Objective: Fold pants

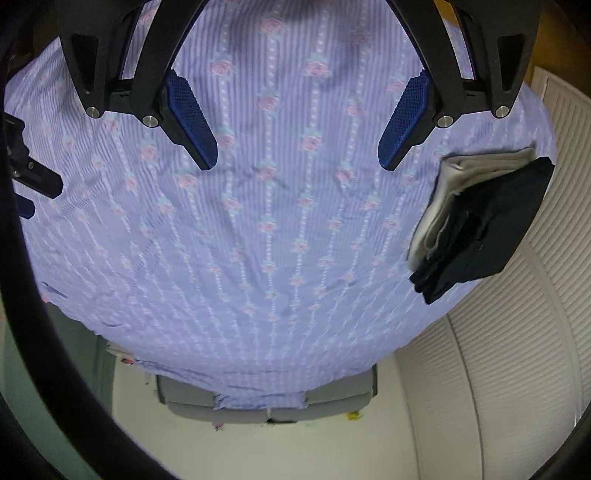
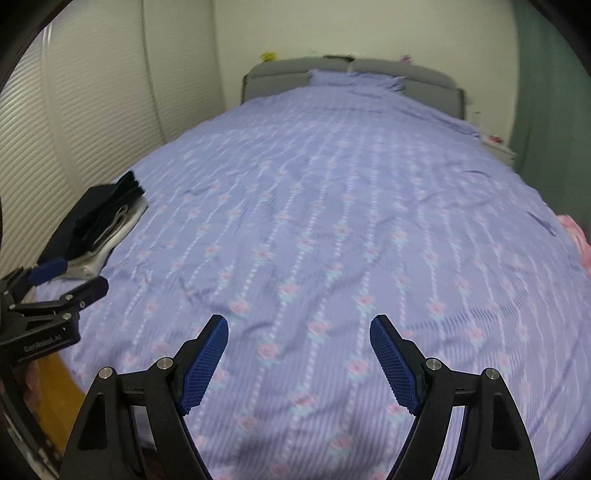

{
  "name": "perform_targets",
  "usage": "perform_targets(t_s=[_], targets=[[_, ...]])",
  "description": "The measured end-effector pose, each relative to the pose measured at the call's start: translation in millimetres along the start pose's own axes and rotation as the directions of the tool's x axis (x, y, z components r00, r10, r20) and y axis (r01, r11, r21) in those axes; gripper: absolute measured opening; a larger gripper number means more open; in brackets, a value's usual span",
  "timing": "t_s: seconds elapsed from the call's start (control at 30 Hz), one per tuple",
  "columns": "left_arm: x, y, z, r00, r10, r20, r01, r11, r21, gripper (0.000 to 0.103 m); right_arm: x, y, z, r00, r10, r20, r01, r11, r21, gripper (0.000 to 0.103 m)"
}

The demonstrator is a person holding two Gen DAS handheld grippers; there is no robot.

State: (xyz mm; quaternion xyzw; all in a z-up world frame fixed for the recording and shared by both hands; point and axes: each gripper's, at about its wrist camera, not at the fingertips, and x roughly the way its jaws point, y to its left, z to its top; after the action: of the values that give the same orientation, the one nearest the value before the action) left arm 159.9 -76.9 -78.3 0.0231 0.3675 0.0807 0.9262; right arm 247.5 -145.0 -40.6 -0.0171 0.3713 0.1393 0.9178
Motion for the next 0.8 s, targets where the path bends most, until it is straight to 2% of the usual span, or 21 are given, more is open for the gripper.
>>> perform_targets(t_s=[0.17,0.27,0.53,0.63,0.8], targets=[[-38.9,-2.2,-26.0,0.998,-0.011,0.067,0.011,1.0,0.009,0.092,-39.5,-5.1,-34.0,0.996,-0.046,0.073,0.044,0.999,0.022,0.08],[-64.5,0.9,-37.6,0.996,-0.023,0.088,0.023,1.0,-0.002,0.095,-65.3,-2.9,-51.1,0.994,-0.069,0.083,0.068,0.998,0.016,0.08],[-119.4,-3.9,-56.5,0.986,-0.037,0.163,0.039,0.999,-0.01,0.103,-121.2,6.3,-77.8,0.987,-0.084,0.14,0.083,0.996,0.016,0.08],[-132.1,-9.3,-60.6,0.982,-0.031,0.185,0.031,1.0,0.005,0.103,-138.2,5.9,-85.7,0.983,-0.088,0.161,0.083,0.996,0.036,0.08],[-147.3,-19.5,-65.6,0.976,-0.061,0.21,0.056,0.998,0.027,0.103,-159.5,1.9,-94.7,0.979,-0.093,0.183,0.084,0.995,0.055,0.08]])
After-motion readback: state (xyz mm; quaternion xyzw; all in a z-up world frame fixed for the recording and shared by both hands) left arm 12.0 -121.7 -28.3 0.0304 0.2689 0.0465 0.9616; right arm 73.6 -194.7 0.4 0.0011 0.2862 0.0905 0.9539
